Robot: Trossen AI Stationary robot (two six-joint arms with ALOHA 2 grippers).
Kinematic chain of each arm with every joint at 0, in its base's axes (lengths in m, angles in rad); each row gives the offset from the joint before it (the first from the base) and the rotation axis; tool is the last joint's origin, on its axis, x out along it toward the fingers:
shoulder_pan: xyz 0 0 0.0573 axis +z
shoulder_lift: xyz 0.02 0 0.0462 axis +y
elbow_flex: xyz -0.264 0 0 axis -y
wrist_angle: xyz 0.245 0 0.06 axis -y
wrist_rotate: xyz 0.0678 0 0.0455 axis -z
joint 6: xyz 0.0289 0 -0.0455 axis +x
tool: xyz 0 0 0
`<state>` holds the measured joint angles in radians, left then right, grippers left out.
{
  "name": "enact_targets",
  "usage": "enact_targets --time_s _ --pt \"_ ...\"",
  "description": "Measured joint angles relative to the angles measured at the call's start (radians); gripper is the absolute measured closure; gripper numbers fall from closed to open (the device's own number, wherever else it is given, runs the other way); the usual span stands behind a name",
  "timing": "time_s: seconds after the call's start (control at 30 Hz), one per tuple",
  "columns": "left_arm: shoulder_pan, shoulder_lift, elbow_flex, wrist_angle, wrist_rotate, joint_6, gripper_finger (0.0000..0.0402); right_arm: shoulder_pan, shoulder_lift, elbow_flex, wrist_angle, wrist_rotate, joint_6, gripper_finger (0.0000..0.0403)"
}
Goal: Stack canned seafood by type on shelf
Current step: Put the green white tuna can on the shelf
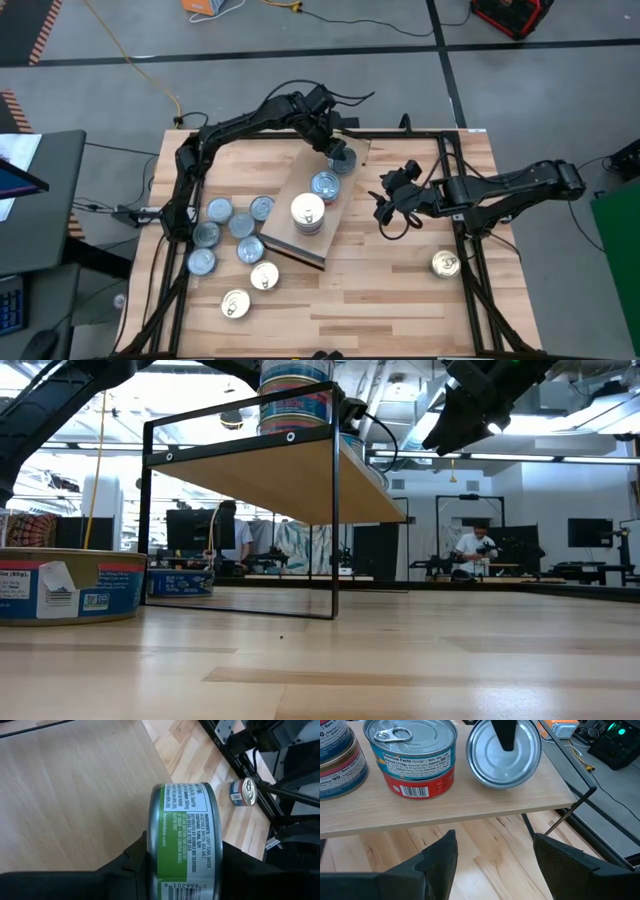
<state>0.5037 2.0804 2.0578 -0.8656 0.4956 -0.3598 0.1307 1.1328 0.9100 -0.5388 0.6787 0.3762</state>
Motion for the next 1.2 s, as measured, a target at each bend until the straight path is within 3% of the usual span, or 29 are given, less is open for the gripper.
enact_targets --time_s 0.23,0.57,0.73,0.83,1.0,1.2 --pt "-0.003 0.000 0.000 0.001 -0.030 0.068 0.0240 0.000 0.000 0.000 -0.002 -0.002 -0.001 0.0117" --pt "-0.002 0.000 0.000 0.000 -0.059 0.156 0.0143 0.000 0.000 0.000 -0.002 -0.002 -0.002 0.0117" --pt "0.006 0.000 0.039 -0.013 -0.068 0.233 0.0114 0.000 0.000 0.000 -0.002 -0.002 -0.002 0.0117" --pt "0.008 -0.001 0.083 -0.023 -0.136 0.288 0.0111 0.000 0.000 0.000 -0.002 -0.002 -0.002 0.0117" --pt "0.008 -0.002 0.149 -0.066 -0.334 0.381 0.0111 0.000 0.000 0.000 -0.004 -0.002 0.000 0.0117" --pt "0.001 -0.062 0.156 -0.033 -0.386 0.477 0.0111 0.000 0.000 -0.007 -0.043 -0.002 0.023 0.0117"
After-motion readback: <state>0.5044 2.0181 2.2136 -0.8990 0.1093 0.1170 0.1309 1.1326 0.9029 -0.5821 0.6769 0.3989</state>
